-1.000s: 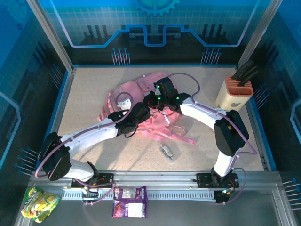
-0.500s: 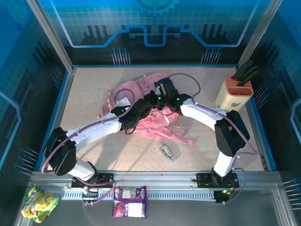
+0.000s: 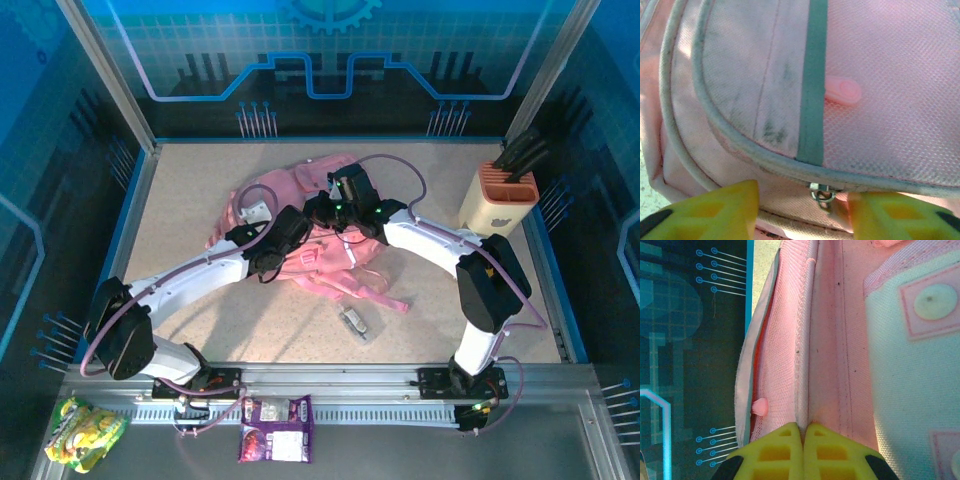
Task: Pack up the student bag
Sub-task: Unzip the student bag at the center of the table.
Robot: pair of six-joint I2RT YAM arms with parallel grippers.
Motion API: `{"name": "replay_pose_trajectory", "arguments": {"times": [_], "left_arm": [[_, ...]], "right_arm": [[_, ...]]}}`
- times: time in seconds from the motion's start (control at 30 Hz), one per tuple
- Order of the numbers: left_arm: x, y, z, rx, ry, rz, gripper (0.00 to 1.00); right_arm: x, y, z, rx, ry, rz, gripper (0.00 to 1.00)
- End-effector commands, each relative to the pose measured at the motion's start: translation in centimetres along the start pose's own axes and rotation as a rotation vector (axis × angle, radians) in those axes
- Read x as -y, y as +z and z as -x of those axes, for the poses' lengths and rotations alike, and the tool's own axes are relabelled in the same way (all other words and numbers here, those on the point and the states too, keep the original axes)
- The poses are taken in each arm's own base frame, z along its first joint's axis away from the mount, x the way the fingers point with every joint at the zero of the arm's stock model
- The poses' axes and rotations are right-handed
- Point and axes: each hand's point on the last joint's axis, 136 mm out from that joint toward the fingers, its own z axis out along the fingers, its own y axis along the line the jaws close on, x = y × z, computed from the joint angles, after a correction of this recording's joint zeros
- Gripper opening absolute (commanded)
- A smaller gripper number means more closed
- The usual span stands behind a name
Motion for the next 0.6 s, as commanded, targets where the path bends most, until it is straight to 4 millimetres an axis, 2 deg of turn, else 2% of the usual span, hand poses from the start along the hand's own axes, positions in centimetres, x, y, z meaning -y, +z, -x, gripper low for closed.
{"name": "replay_pose_trajectory", "arguments": {"times": [0.0,0.23,0.4,0.47,0.57], "left_arm": [[-0.5,-0.5,1.6,0.035,0.006,0.014,0.47],[0.1,0.3,0.6,-0.01,-0.018,-0.011,0.37],[2.2,0.5,0.8,-0.006,-0.064,-0.085,0.43],[2.3,1.0,0.9,0.006,-0.084,-0.077,0.39],[2.3,1.5,1.0,0.027,-0.119,-0.077,0.29]], "right_arm": [[-5.3,-2.5,1.3,0.051,-0.066,0.141,0.0],[-5.1,-2.3,1.3,0.048,-0.063,0.143,0.0],[-5.2,-2.3,1.2,0.049,-0.066,0.146,0.0],[-5.1,-2.2,1.2,0.05,-0.063,0.145,0.0],[-5.0,-2.1,1.1,0.047,-0.066,0.139,0.0]]}}
